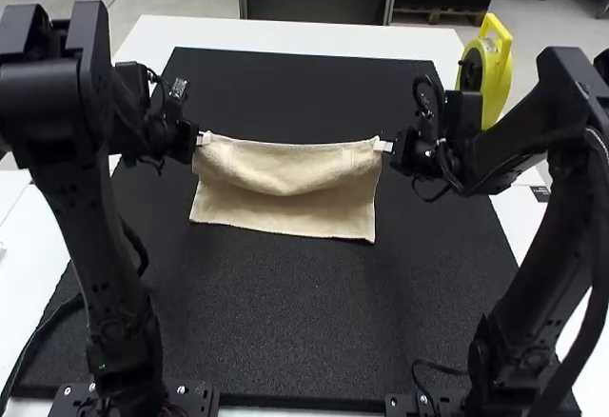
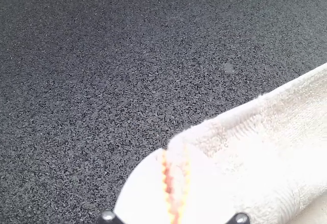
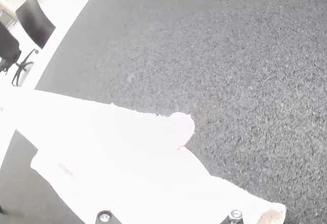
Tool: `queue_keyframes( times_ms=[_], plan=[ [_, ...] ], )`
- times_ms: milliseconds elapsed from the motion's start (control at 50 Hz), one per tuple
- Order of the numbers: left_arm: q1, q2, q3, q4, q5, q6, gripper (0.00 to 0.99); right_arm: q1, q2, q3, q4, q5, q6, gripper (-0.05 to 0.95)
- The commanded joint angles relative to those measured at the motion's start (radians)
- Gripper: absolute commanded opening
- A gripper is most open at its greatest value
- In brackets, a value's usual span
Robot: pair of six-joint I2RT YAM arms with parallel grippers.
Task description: Fold the towel.
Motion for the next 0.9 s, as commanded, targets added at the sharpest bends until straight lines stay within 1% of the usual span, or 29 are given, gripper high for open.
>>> queue_keyframes(
  times_ms=[0, 200, 440, 560, 700, 880],
  plan=[
    [0.016, -0.033, -0.02, 0.007, 0.011, 0.014, 0.026, -0.003, -0.045, -0.016, 0.002, -0.009, 0.003, -0.02],
    [0.017, -0.054, -0.052, 0.022, 0.011, 0.015, 0.026, -0.004, -0.072, -0.044, -0.008, -0.01, 0.003, -0.02],
    [0.036, -0.074, -0.073, 0.022, 0.011, 0.015, 0.026, -0.004, -0.097, -0.066, -0.029, -0.016, 0.003, -0.02],
    [0.048, -0.077, -0.089, 0.037, 0.009, 0.015, 0.026, -0.004, -0.098, -0.073, -0.032, -0.021, 0.0, -0.02],
    [0.049, -0.077, -0.107, 0.059, 0.008, 0.015, 0.026, -0.009, -0.1, -0.082, -0.034, -0.023, -0.008, -0.02],
    [0.049, -0.077, -0.127, 0.062, 0.006, 0.015, 0.026, -0.011, -0.106, -0.102, -0.041, -0.027, -0.01, -0.02]
  ],
)
